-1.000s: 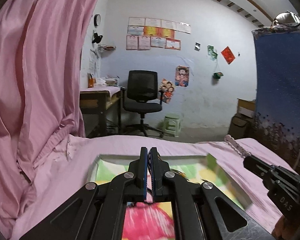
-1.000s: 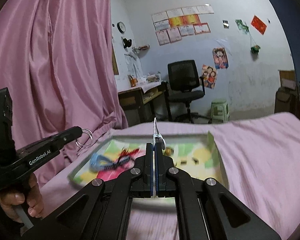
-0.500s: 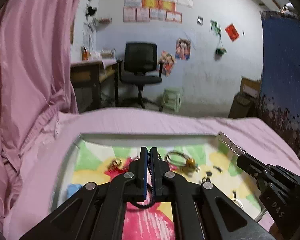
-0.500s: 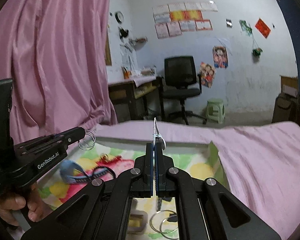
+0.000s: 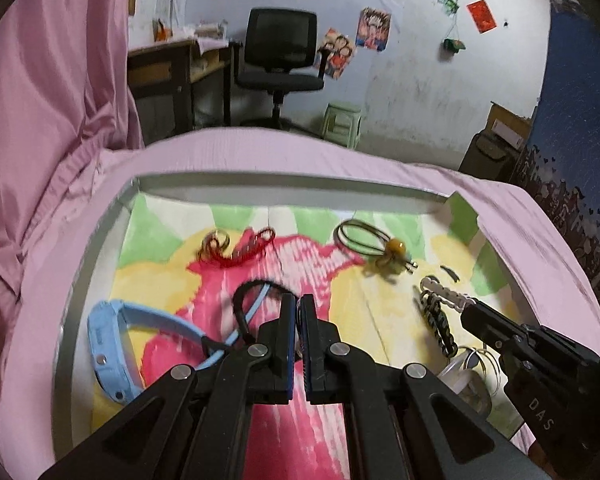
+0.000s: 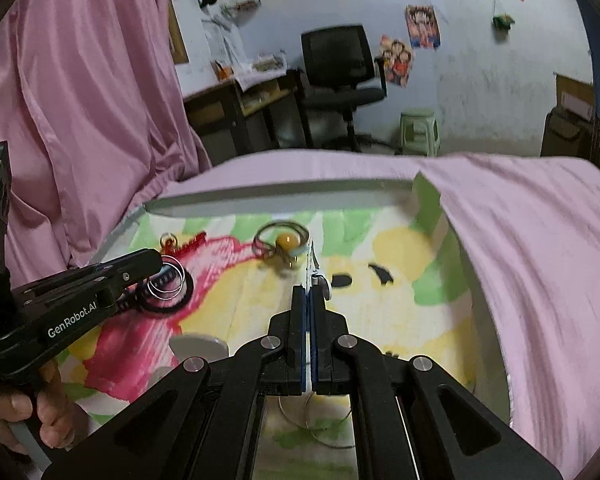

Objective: Organize jewelry

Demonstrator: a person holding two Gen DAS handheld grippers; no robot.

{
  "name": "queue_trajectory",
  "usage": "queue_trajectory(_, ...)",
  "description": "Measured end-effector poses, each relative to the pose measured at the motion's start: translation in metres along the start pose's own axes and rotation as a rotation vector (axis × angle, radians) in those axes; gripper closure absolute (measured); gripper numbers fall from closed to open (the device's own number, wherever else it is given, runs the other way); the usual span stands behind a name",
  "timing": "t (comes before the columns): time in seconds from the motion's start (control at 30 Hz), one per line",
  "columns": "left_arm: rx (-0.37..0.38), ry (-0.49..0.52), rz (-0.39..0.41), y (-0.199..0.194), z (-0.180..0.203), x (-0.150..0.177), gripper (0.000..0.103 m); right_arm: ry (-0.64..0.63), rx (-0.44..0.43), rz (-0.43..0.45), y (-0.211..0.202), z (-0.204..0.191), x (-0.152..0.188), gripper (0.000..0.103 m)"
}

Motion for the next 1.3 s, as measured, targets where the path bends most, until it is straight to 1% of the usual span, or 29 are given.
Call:
queue_trajectory(0.13, 0.017, -0.027, -0.021, 0.001, -0.003, 0.003, 0.099, 0.000, 0.000, -0.036, 0.004, 0.000, 0.009, 0.101)
queue_trajectory(0.27, 0.024, -0.014, -0.030, -0.001, 0.000, 0.006, 0.099, -0.006, -0.002, -0.055, 0.006, -0.001, 0.013, 0.101)
queue_trajectory(0.3, 0.027, -0.013, -0.027, -0.002, 0.000, 0.006, 0.097, -0.006, -0.003, -0.056, 0.005, -0.001, 0.013, 0.101)
queue_trajectory(0.37, 0.038, -0.019, -0.024, -0.004, 0.000, 0.007, 0.085, -0.005, -0.003, -0.060, 0.005, -0.001, 0.014, 0.100)
queue_trajectory(0.4, 0.043, -0.025, -0.018, -0.006, 0.000, 0.008, 0.073, -0.005, -0.002, -0.060, 0.004, 0.000, 0.014, 0.100)
queue_trajectory(0.43, 0.050, -0.031, -0.008, -0.008, 0.000, 0.007, 0.066, -0.003, -0.002, -0.058, 0.003, 0.000, 0.014, 0.100)
queue_trajectory(0.5, 0.061, -0.036, 0.023, -0.014, 0.000, 0.005, 0.064, 0.000, -0.004, -0.048, 0.000, 0.002, 0.014, 0.099)
queue_trajectory(0.57, 0.062, -0.034, 0.028, -0.015, 0.000, 0.004, 0.064, 0.002, -0.005, -0.037, -0.003, 0.003, 0.012, 0.097)
queue_trajectory(0.67, 0.064, -0.039, 0.031, -0.016, 0.000, 0.005, 0.064, 0.003, -0.005, -0.028, -0.007, 0.006, 0.011, 0.089)
queue_trajectory(0.7, 0.066, -0.042, 0.032, -0.017, -0.001, 0.005, 0.063, 0.004, -0.006, -0.026, -0.007, 0.007, 0.011, 0.085)
queue_trajectory(0.73, 0.067, -0.046, 0.036, -0.018, -0.002, 0.005, 0.060, 0.005, -0.006, -0.023, -0.008, 0.007, 0.010, 0.082)
queue_trajectory(0.77, 0.066, -0.049, 0.041, -0.019, -0.003, 0.005, 0.057, 0.005, -0.006, -0.020, -0.009, 0.007, 0.010, 0.082)
queue_trajectory(0.83, 0.068, -0.059, 0.061, -0.023, -0.005, 0.003, 0.047, 0.002, -0.007, -0.010, -0.011, 0.007, 0.009, 0.082)
queue_trajectory(0.9, 0.072, -0.066, 0.085, -0.027, -0.007, 0.000, 0.043, -0.005, -0.005, -0.001, -0.013, 0.006, 0.008, 0.080)
queue_trajectory(0.97, 0.073, -0.068, 0.104, -0.032, -0.007, -0.002, 0.038, -0.009, -0.004, 0.014, -0.016, 0.005, 0.005, 0.073)
queue_trajectory(1.0, 0.073, -0.067, 0.118, -0.035, -0.008, -0.003, 0.034, -0.008, -0.005, 0.021, -0.018, 0.005, 0.005, 0.068)
queue_trajectory(1.03, 0.072, -0.066, 0.130, -0.038, -0.008, -0.003, 0.030, -0.007, -0.007, 0.032, -0.021, 0.005, 0.003, 0.065)
queue_trajectory(1.1, 0.063, -0.058, 0.159, -0.045, -0.008, -0.005, 0.026, -0.007, -0.007, 0.053, -0.026, 0.006, 0.000, 0.062)
queue_trajectory(1.2, 0.055, -0.048, 0.188, -0.052, -0.009, -0.006, 0.022, 0.000, -0.006, 0.091, -0.036, 0.006, -0.006, 0.052)
queue_trajectory(1.3, 0.044, -0.045, 0.221, -0.061, -0.011, -0.008, 0.017, 0.003, -0.003, 0.128, -0.045, 0.007, -0.012, 0.046)
Point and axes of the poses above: each gripper's, at about its wrist camera, not at the fingertips, and y roughly the way its jaws point, z to its right, x to its underside, the point moved 10 cm from there along y, roughly the way its jaws point, and after that the axes turned 1 degree about -y, right-handed, at the moved point
